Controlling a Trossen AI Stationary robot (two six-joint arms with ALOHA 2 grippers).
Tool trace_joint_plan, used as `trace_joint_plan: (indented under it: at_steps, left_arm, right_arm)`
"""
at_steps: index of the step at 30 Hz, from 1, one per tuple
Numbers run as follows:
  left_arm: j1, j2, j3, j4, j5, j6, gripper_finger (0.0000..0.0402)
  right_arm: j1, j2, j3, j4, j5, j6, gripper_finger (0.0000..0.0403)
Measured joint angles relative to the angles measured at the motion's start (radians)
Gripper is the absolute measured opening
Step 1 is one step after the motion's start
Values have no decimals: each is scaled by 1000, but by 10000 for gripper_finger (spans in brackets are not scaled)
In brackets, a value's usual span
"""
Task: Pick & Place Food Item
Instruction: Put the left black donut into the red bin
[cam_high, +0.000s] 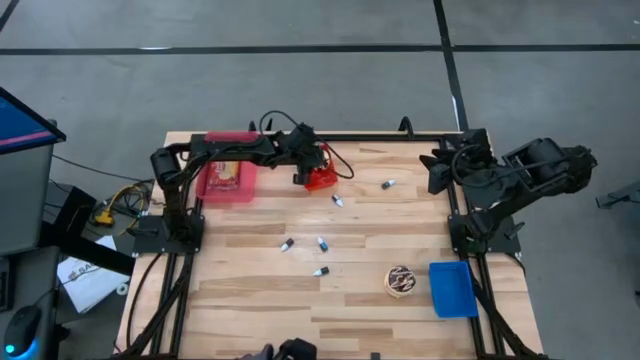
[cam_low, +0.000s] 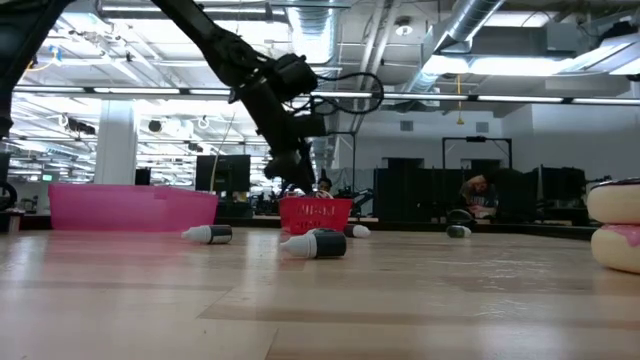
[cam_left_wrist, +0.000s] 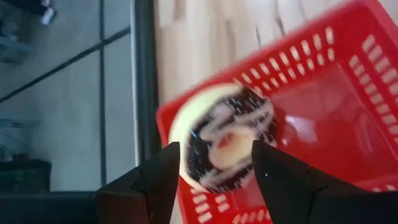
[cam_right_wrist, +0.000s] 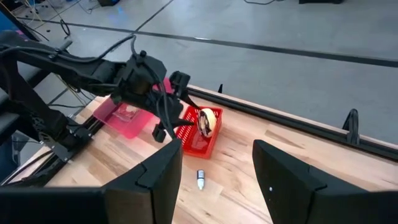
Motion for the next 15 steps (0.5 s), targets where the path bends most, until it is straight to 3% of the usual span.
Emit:
trace_joint_plan:
  at_steps: [15]
  left_arm:
    - [14,9,3,51,-3,9,173]
  right_arm:
    - [0,-1,0,-2,-1,0,188]
